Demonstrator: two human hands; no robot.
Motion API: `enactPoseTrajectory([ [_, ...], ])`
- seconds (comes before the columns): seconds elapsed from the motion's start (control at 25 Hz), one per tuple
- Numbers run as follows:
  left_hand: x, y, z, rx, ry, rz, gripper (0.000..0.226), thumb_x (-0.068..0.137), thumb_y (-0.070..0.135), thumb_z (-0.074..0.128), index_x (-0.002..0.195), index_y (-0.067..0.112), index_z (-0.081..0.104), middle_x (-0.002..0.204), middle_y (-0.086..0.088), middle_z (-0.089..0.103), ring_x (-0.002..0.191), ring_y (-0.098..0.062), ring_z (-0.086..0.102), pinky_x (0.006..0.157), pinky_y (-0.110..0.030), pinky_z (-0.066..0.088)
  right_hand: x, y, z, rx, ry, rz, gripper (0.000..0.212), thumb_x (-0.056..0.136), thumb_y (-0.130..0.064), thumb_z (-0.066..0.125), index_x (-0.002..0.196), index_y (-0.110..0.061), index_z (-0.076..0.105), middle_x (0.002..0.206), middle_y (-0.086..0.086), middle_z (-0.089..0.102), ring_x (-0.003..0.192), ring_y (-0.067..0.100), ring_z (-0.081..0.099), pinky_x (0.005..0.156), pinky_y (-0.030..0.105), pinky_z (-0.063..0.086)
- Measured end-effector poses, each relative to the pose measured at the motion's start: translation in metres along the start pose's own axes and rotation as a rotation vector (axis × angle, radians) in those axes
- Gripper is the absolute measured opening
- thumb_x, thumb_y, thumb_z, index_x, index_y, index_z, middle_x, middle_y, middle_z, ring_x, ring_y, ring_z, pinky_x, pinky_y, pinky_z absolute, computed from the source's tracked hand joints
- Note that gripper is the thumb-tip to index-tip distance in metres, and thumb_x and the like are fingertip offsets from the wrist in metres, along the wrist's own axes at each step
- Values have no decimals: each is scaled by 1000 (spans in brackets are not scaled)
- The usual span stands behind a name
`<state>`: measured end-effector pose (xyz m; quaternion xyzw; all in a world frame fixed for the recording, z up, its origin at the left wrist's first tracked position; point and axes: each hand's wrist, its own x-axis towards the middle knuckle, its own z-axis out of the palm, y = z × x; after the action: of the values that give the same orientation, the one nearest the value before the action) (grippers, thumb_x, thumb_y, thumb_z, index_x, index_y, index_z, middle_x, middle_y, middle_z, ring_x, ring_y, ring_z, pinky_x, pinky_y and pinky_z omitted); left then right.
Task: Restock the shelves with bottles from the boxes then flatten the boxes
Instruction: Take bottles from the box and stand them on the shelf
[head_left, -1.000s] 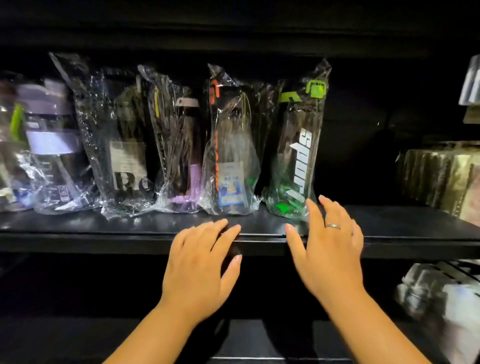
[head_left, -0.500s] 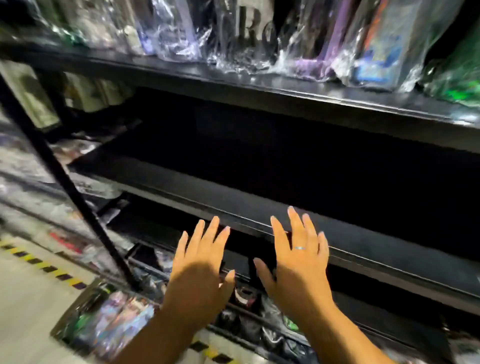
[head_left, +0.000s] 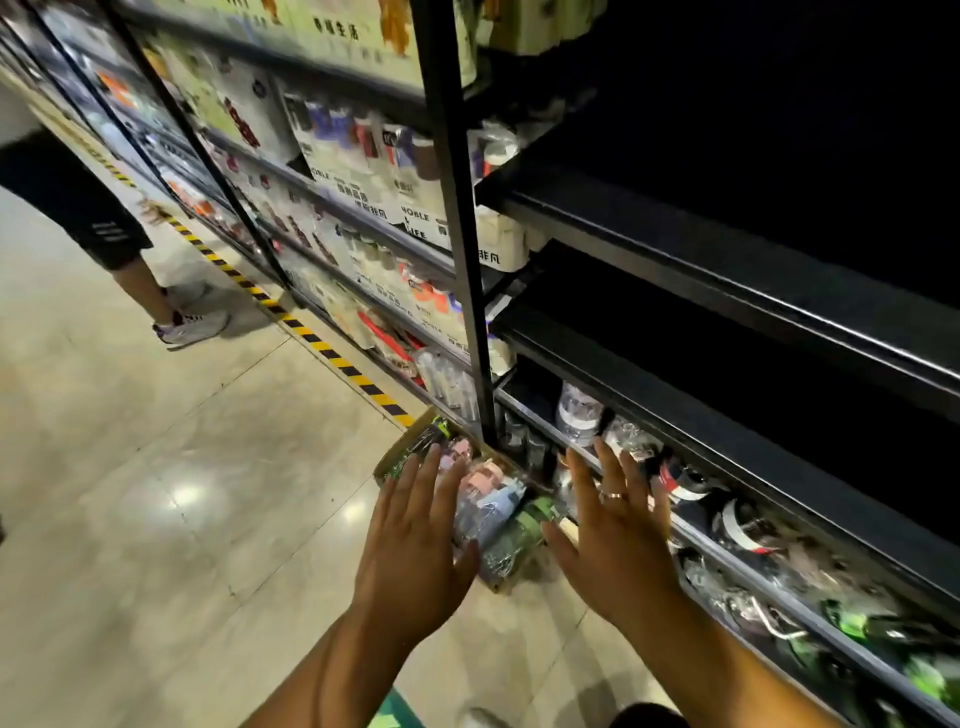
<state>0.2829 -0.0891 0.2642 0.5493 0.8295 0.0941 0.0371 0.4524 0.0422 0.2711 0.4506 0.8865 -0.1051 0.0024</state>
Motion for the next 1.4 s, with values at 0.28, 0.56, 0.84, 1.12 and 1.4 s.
enactPoseTrajectory([
  [0.28, 33, -93, 36, -4, -230, -90, 85, 85, 51, 55, 158, 19, 24, 165, -9, 18, 152, -34, 20, 120, -49, 27, 58, -57, 64, 102, -308, 21, 80, 96, -60, 37, 156, -30, -8, 165, 8, -9, 151, 33, -6, 118, 50, 17],
  [0.56, 107, -166, 72, -22, -417, -163, 85, 93, 52, 52, 160, 23, 7, 168, -10, 8, 154, -31, 11, 123, -42, 16, 168, -94, 141, 14, -499, 9, 83, 95, -61, 39, 156, -31, -8, 165, 6, -11, 151, 32, -7, 119, 52, 6],
  [0.84, 190, -256, 159, -162, -606, -263, 81, 92, 42, 63, 157, 18, 21, 163, -8, 26, 146, -28, 30, 119, -40, 28, 247, -135, 231, 44, -562, 197, 81, 95, -57, 46, 157, -28, 3, 165, 5, 1, 150, 32, 3, 118, 53, 11],
  [1.12, 243, -362, 317, -135, -887, -184, 76, 89, 39, 67, 150, 20, 27, 147, -10, 40, 132, -33, 42, 109, -45, 39, 254, -172, 407, 204, -623, 581, 79, 92, -54, 53, 155, -27, 15, 162, 10, 11, 146, 36, 14, 117, 58, 15],
  [1.4, 283, -396, 492, -168, -872, -252, 100, 84, 50, 71, 157, 18, 11, 156, -16, 27, 144, -36, 28, 118, -50, 30, 224, -183, 536, 209, -640, 653, 81, 90, -58, 52, 155, -31, 11, 163, 6, 11, 146, 33, 19, 116, 53, 17],
])
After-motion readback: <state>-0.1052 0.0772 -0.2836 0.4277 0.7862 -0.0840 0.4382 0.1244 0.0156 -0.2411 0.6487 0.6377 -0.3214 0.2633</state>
